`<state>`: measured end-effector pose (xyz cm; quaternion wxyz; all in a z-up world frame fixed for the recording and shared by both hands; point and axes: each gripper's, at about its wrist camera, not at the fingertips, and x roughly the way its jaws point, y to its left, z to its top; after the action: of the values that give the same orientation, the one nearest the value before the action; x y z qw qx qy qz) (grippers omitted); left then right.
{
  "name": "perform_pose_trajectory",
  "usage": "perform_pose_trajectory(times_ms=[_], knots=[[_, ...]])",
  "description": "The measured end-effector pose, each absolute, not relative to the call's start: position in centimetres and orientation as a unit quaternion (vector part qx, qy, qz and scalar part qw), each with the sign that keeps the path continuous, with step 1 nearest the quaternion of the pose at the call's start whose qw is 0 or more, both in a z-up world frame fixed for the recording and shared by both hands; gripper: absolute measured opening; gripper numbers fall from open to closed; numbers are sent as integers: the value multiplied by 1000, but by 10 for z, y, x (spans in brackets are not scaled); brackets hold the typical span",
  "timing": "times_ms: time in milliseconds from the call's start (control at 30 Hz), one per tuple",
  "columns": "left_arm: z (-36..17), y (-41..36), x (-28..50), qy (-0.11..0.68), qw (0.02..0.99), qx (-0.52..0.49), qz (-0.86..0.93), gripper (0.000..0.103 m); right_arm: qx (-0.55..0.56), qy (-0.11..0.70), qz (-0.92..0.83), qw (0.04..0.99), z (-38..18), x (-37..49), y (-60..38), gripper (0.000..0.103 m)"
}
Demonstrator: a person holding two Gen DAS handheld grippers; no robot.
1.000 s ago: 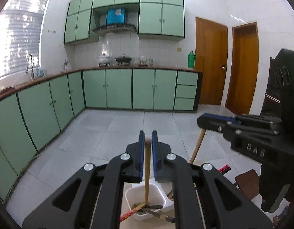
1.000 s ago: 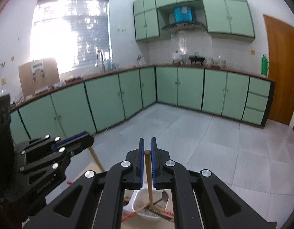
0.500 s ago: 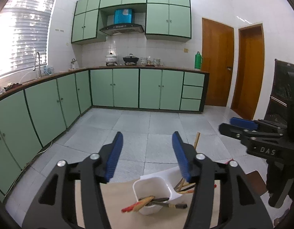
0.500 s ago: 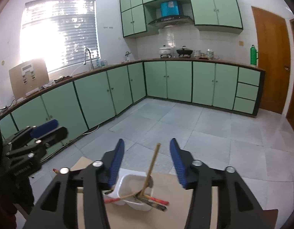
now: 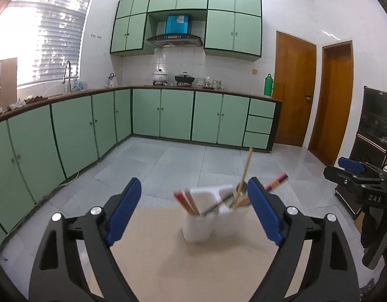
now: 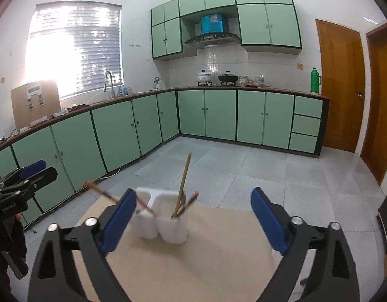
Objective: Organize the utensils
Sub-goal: 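Withdraw both open tools away from the holder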
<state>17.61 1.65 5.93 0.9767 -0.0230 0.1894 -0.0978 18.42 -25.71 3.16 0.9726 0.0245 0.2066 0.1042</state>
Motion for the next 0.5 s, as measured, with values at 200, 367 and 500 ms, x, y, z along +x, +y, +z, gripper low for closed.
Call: perform_pose_trajectory(times_ms=[200, 367, 500], knots=[[38, 23, 135, 216, 971, -42, -91, 91, 21, 219, 104, 970, 12, 141, -247, 97], [26, 28, 103, 232, 968, -50, -79, 94, 23, 230, 109, 967, 4, 114, -237, 97], [21, 22, 80, 233, 970, -30, -66, 95, 23, 232, 110, 966, 2, 95, -227, 97]])
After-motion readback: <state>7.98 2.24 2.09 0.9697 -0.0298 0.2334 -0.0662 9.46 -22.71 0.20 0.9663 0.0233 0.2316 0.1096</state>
